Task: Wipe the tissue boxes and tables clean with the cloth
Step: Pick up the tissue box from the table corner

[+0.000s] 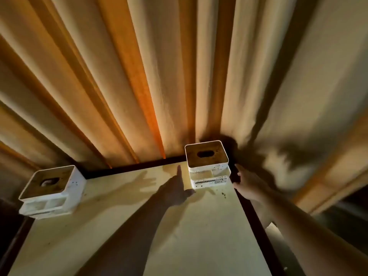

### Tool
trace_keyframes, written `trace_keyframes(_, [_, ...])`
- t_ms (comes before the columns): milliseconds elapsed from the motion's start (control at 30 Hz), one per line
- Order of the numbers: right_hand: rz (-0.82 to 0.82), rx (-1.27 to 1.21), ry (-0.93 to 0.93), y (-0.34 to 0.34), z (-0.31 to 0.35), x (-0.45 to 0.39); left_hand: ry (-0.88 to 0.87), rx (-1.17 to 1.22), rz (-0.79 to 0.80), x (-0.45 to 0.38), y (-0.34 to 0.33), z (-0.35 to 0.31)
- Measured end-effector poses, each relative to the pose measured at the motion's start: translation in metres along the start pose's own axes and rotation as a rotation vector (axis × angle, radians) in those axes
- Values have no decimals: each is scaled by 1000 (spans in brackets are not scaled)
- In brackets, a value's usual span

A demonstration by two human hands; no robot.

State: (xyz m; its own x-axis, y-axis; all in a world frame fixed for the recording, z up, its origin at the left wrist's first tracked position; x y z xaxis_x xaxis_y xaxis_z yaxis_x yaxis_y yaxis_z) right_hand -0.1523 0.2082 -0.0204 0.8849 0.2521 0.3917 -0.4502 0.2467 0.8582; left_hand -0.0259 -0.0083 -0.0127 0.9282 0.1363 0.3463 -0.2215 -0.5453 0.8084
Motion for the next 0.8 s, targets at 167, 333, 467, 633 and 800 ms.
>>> trace_keyframes(167, [106,-101,-52,-28,-13,-47,90,87,-39,-45,-29,15])
trace_keyframes(333, [142,-235,-19,-40,-15,-66,47,255,-82,-63,-47,18])
trace_keyframes(467, [160,-303,68,-39,-13,-72,-32,313,-150,-65,-50,17])
trace_keyframes(633, [155,-381,105,-37,-14,-80,-38,333,-190,-66,-52,15])
trace_keyframes(800, [140,-460,96,-40,-15,-83,-36,312,-237,-73,-54,14])
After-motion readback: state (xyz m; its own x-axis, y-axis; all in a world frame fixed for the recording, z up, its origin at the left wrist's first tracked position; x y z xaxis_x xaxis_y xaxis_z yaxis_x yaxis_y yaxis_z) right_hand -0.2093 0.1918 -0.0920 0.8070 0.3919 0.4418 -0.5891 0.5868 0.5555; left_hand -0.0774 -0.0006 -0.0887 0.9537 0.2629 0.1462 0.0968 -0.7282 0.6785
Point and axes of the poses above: each hand's wrist, its own x-axis away from the middle knuckle, its own y-axis out of the back of the hand, z = x × y, the point moved 3 cm from there along -x, towards the middle knuckle, and after that the axes turned 10 degrees about -y, right-handed, at the moved point
